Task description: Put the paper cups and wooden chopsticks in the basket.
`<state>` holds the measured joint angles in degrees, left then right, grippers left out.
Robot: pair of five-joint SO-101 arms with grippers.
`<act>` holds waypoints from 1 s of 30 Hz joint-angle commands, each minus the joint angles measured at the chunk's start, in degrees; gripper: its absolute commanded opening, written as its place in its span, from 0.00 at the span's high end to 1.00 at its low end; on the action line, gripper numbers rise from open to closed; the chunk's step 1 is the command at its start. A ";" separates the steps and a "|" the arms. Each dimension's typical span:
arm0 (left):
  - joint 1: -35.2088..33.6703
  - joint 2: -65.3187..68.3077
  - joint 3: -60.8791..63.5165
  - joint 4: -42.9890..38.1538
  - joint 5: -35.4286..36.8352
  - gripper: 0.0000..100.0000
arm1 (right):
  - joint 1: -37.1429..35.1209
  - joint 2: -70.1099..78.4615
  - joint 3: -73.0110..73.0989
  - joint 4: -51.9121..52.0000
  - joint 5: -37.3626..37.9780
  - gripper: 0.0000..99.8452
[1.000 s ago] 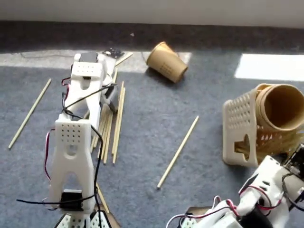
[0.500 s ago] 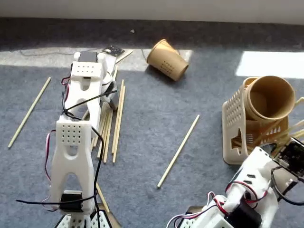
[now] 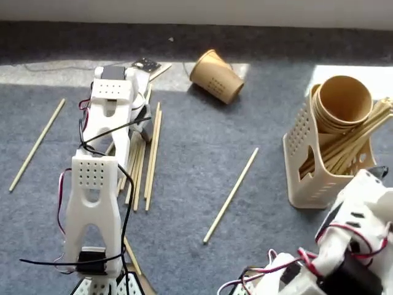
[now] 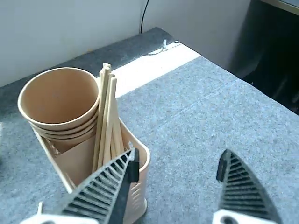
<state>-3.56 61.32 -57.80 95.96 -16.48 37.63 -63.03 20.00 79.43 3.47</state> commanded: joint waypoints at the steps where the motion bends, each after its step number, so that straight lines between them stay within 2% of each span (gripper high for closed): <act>1: 1.01 -0.13 -0.57 -0.09 0.62 0.75 | 10.42 10.15 -13.41 3.47 2.81 0.73; 6: 0.92 0.04 -0.57 0.00 0.62 0.75 | 32.66 16.31 -10.86 -3.56 8.26 0.73; 9: 0.84 0.04 -0.48 0.00 0.62 0.75 | 39.52 19.30 -0.48 -11.91 11.78 0.73; 13: 1.01 0.04 -0.31 0.00 0.62 0.75 | 39.08 22.37 19.30 -25.01 18.29 0.75; 15: 1.01 0.13 -0.22 0.00 0.62 0.75 | 37.93 23.08 30.29 -33.80 21.10 0.82; 18: 1.01 0.22 -0.13 0.00 0.62 0.75 | 36.26 23.08 44.79 -47.96 21.45 0.95; 23: 0.92 0.22 -0.13 0.00 0.62 0.75 | 32.13 23.08 65.80 -68.44 21.45 0.96; 30: 0.75 0.22 -0.31 0.00 0.26 0.98 | 30.46 22.99 80.92 -84.35 21.54 0.97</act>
<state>-3.03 61.32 -57.71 96.04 -16.48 68.92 -39.56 94.81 0.75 24.31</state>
